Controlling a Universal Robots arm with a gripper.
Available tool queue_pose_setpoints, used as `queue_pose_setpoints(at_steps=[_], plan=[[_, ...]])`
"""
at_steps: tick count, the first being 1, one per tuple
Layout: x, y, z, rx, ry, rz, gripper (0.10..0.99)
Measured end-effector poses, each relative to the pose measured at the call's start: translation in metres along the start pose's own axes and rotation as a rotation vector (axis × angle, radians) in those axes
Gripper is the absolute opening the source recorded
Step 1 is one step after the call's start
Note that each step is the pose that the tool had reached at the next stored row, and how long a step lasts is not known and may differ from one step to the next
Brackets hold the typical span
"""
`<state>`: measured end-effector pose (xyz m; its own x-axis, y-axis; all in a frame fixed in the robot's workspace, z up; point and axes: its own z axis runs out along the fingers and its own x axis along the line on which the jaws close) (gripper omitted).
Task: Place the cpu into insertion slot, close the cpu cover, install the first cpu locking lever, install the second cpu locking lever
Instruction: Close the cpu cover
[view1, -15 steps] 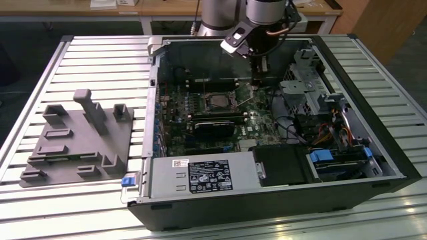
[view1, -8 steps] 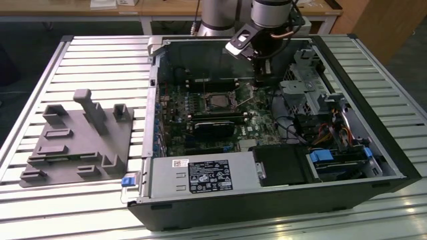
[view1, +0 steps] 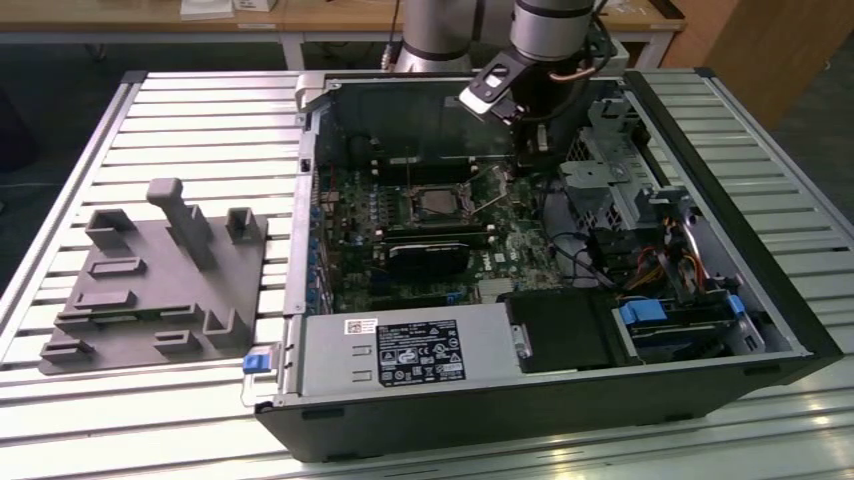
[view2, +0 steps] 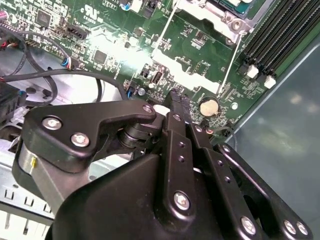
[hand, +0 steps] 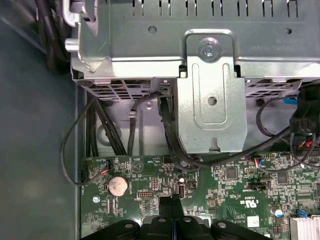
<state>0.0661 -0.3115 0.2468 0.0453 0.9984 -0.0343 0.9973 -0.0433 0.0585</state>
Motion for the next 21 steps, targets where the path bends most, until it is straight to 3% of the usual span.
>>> queue_pose_setpoints(at_steps=[7, 9, 11, 15, 17, 21], plan=[[0.0004, 0.0019, 0.0090, 0.018, -0.0009, 0.002, 0.106], [0.0004, 0.0018, 0.0101, 0.023, 0.0024, 0.002, 0.106], [0.0005, 0.0018, 0.0109, 0.027, 0.0173, 0.002, 0.106], [0.0004, 0.0018, 0.0117, 0.035, 0.0660, 0.004, 0.106], [-0.0008, 0.0016, 0.0129, 0.038, 0.0799, 0.005, 0.106], [-0.0018, -0.0004, 0.0129, 0.038, 0.0830, 0.005, 0.106]])
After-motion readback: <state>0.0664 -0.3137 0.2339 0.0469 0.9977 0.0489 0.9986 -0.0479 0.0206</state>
